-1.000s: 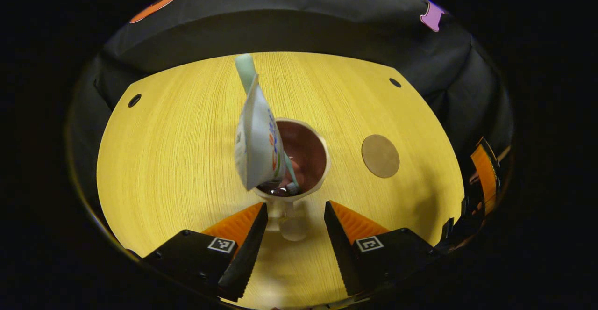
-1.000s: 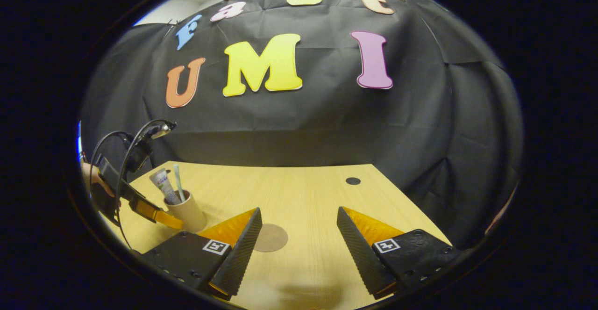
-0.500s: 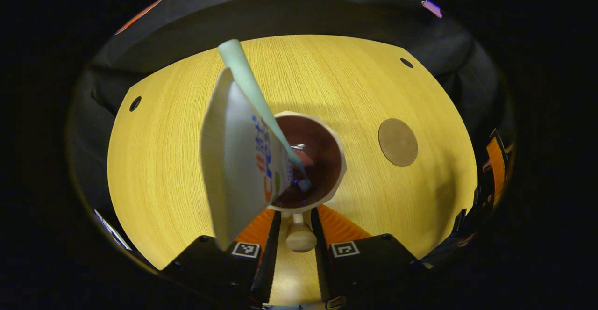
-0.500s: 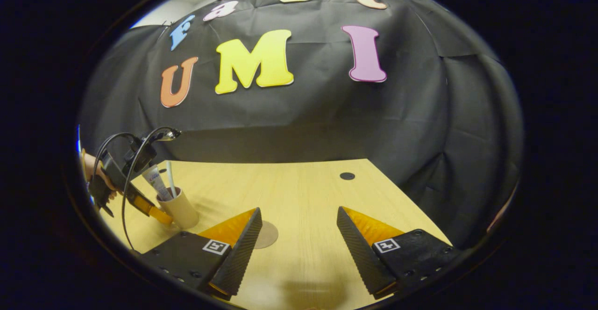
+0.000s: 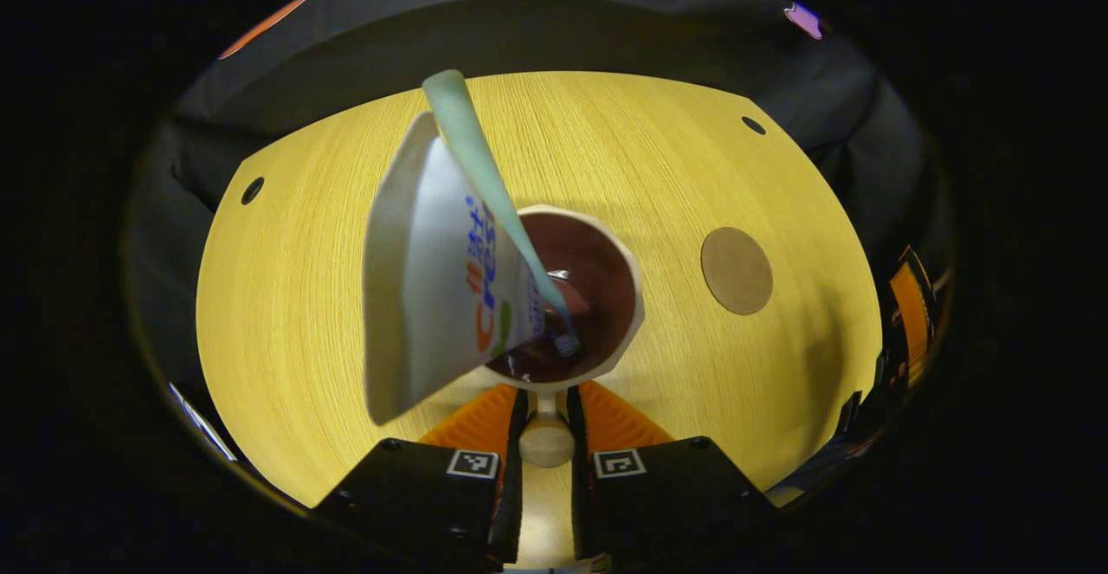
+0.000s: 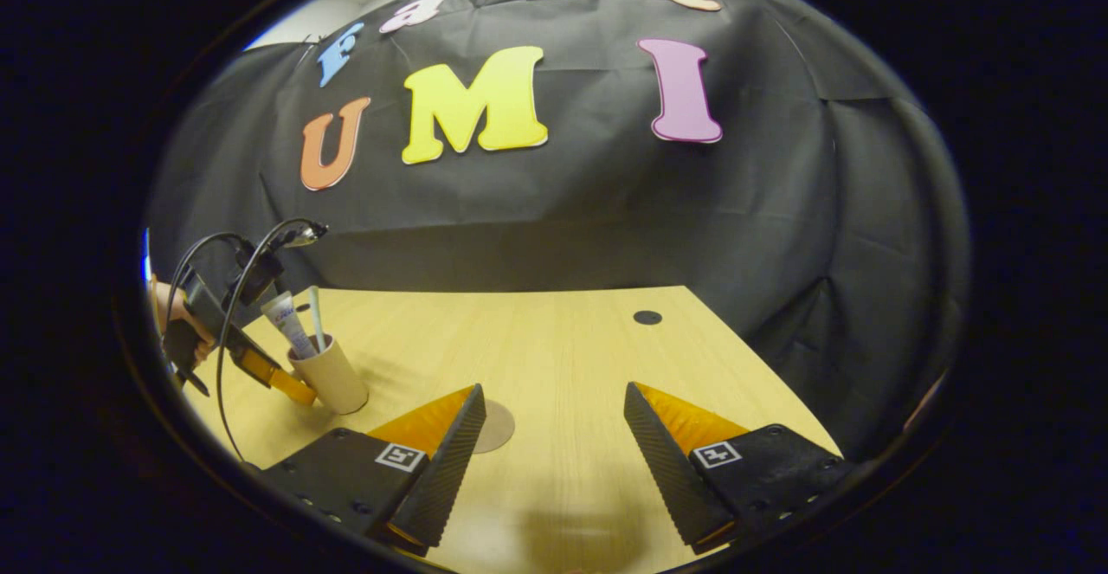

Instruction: Put the toothbrush and toothpaste on the desktop into the cup, then pick up the cup and place it on the coaster on the desktop.

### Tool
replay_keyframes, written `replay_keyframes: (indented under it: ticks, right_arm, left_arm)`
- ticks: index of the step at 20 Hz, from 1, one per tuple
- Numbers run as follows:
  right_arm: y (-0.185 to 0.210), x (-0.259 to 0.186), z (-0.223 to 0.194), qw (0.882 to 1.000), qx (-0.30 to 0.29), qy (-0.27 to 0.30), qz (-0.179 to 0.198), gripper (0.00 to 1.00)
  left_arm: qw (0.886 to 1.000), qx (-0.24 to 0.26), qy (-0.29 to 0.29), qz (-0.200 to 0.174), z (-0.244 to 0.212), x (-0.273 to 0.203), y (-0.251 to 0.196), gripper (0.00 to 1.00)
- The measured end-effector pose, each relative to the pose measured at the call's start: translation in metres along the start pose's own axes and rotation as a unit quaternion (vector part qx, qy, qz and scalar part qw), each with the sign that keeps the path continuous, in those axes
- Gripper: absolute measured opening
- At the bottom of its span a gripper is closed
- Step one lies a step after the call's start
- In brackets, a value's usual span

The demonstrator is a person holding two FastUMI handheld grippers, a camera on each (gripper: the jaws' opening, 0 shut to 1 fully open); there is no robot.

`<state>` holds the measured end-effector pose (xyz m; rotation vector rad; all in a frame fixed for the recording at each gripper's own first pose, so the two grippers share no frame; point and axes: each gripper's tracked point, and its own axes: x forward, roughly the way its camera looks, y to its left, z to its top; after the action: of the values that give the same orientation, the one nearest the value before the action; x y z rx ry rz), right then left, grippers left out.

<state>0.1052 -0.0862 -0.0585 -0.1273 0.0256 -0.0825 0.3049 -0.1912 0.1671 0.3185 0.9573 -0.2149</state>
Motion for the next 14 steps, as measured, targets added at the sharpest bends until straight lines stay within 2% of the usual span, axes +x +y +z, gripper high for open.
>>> replay_keyframes:
  ticks: [5,14]
  right_arm:
    - [-0.003,-0.001,-0.003,1.000,0.000,0.004,0.005,0.96]
    - [-0.029,-0.020,-0.008,1.000,0.003,0.006,-0.001,0.96]
  left_arm:
    - [0.999,0.036,-0.017,0.005,0.077,-0.021,-0.014,0.25]
    - [0.991,0.117,-0.028,-0.051,0.251,-0.036,-0.104,0.25]
